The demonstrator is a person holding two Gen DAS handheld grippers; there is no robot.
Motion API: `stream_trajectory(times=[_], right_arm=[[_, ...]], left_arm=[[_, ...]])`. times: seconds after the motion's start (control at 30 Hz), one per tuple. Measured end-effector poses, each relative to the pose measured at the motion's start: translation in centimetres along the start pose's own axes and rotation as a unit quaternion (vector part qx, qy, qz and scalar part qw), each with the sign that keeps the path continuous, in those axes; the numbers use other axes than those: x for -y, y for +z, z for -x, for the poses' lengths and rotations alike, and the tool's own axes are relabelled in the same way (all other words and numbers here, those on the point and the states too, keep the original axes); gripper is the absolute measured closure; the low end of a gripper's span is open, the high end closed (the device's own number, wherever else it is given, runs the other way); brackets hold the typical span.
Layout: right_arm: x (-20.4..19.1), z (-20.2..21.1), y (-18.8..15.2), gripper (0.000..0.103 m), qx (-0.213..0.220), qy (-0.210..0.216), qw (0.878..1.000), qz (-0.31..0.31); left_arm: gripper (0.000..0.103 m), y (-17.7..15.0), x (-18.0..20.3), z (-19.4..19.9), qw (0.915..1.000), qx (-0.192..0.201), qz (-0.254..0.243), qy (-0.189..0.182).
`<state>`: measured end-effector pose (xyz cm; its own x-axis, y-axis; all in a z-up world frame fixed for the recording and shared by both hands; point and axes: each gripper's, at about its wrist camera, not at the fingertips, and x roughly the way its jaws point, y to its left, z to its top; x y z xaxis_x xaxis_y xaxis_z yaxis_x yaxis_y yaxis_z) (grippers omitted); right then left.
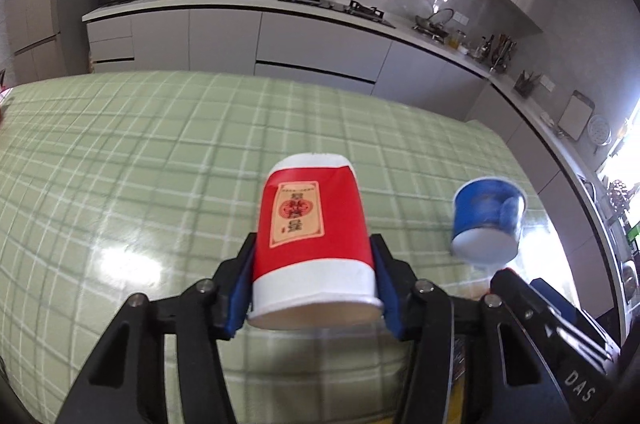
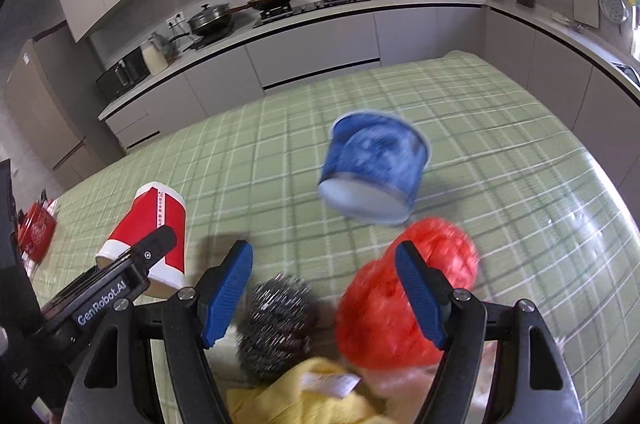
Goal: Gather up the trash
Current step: 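Grasp the red paper cup with the left tool while the right tool grasps the blue cup, then carry both cups over the black bucket and open both tools to drop them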
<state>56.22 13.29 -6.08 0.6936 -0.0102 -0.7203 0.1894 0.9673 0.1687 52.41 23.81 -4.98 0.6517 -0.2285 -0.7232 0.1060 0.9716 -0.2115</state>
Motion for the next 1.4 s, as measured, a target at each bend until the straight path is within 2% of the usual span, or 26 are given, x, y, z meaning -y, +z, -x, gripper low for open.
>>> stream_trajectory(times=[0.13,0.23,0.57,1.0,1.07,1.23,1.4], right_arm=[[1.2,-0.5,1.8,0.027,0.01,-0.013,1.0,-0.022],[1.9,-1.3,2.9,0.022,0.011,-0.023,0.999,-0.034],[2.5,-3.9,5.0,0.018,-0.004,-0.02,0.998,-0.064],[3.3,-8.4,5.8,0.018,-0.042,-0.031,0.996,-0.074],[3.3,-8.8,5.7,0.023,-0.046,-0.034,0.996,-0.068],[2.8,-8.8,5.6,0.024,-0.038,-0.032,0.998,-0.043],[2.3,-5.9,5.3,0.024,-0.009,-0.022,0.999,-0.023]], left_arm=[[0.048,0.6,1.4,-0.7,1.0,0.004,-0.006,-0.005],[0.048,0.8,2.2,-0.9,0.9998,0.006,-0.014,-0.009],[0.049,1.7,3.2,-2.2,0.9997,0.003,-0.023,-0.011],[0.049,1.7,3.2,-3.9,0.9996,-0.011,-0.025,0.01],[0.049,1.6,3.3,-4.0,0.9996,-0.013,-0.025,0.01],[0.049,1.6,2.7,-3.1,0.9996,-0.009,-0.02,0.015],[0.049,1.3,2.2,-0.6,0.9996,0.005,-0.017,0.022]])
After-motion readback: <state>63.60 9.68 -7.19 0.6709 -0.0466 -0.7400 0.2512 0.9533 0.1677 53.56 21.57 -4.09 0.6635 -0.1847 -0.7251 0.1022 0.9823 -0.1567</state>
